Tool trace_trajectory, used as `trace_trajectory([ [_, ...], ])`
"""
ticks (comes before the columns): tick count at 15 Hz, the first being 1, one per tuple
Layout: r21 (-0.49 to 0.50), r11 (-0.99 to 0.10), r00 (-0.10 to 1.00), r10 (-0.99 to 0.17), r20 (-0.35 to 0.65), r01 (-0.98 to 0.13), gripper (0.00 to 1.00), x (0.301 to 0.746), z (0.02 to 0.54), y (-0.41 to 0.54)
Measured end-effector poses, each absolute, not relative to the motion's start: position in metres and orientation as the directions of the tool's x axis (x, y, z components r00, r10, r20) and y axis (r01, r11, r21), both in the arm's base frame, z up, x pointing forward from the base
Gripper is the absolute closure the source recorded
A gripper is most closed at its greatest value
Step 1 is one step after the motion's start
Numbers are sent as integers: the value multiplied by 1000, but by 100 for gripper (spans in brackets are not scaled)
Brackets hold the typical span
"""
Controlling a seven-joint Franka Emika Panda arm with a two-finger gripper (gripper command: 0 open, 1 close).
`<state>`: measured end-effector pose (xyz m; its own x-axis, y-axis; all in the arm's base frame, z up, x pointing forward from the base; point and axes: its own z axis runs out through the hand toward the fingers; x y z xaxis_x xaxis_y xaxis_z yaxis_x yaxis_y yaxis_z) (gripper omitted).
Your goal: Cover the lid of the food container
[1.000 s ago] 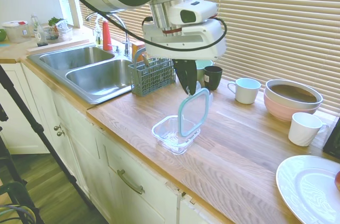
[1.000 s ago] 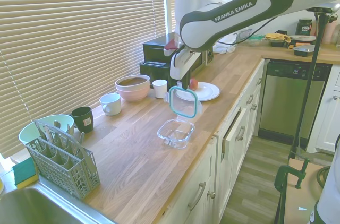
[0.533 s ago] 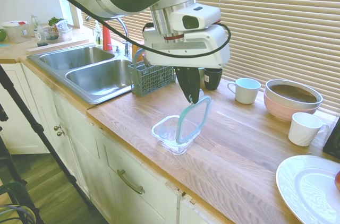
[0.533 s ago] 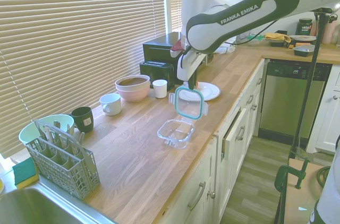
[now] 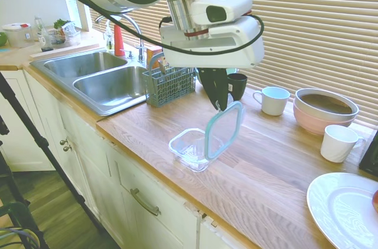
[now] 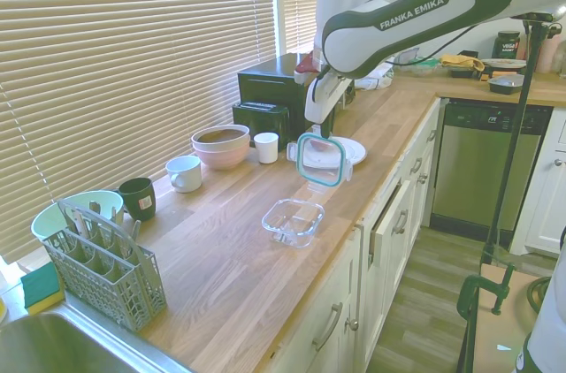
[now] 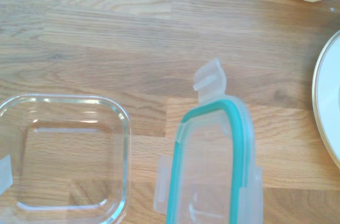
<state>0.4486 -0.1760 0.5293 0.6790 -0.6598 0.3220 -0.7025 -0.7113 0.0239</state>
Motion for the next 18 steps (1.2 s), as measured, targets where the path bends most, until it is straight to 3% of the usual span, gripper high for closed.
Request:
trace_trajectory([
  [18, 116, -758, 750, -590, 299, -642, 100, 489, 480, -89],
])
